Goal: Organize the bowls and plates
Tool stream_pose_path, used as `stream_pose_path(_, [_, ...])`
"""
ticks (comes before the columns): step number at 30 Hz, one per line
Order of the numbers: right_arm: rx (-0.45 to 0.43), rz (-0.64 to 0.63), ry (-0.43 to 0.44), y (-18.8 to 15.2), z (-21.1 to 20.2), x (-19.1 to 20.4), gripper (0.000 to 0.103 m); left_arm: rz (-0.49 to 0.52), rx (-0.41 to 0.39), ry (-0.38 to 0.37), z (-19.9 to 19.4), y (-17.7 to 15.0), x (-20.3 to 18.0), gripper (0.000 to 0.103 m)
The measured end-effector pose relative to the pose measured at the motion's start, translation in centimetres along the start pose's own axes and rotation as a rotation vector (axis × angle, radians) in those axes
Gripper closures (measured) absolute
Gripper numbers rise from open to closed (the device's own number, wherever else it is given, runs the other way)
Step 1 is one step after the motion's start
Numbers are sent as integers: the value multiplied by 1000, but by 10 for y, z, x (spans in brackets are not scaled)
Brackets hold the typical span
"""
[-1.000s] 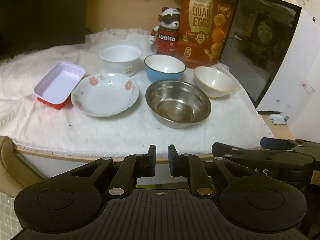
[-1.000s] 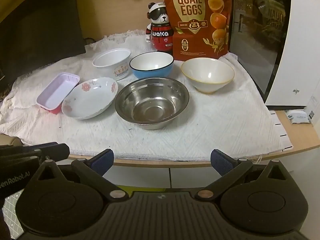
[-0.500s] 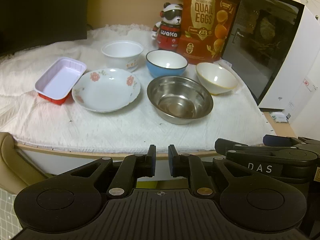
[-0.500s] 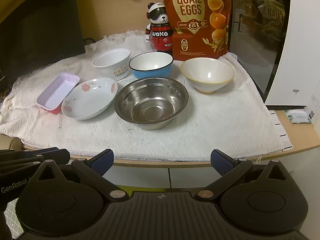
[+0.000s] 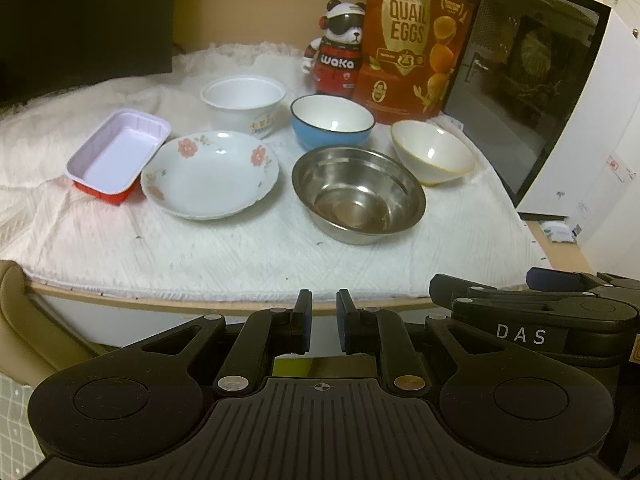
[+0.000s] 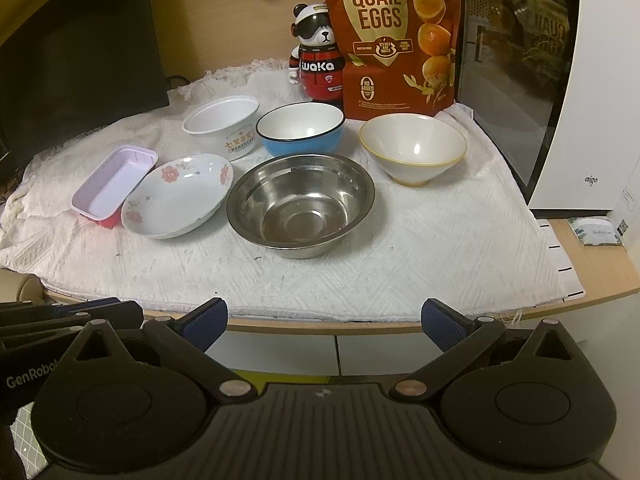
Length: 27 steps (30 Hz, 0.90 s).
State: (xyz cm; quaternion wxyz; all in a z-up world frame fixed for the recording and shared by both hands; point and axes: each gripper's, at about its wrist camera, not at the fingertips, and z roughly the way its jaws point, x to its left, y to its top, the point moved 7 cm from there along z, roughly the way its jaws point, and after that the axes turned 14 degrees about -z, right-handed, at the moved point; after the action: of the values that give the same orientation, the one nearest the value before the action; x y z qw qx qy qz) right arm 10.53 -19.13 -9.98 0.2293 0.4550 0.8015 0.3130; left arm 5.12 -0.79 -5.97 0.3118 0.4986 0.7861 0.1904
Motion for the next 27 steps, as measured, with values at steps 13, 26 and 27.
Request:
stream_pose_path(13, [-1,-3,-2,2,-1,2,0,-11,7,4,-1,0,5,86])
stream_pose_path(26, [-3,-8,-4,3,0,4,0,-13,7,4,-1,0,6,86])
stream_pose_path(27, [-3,-8,-4,3,0,4,0,-13,7,3,-1,0,6,86])
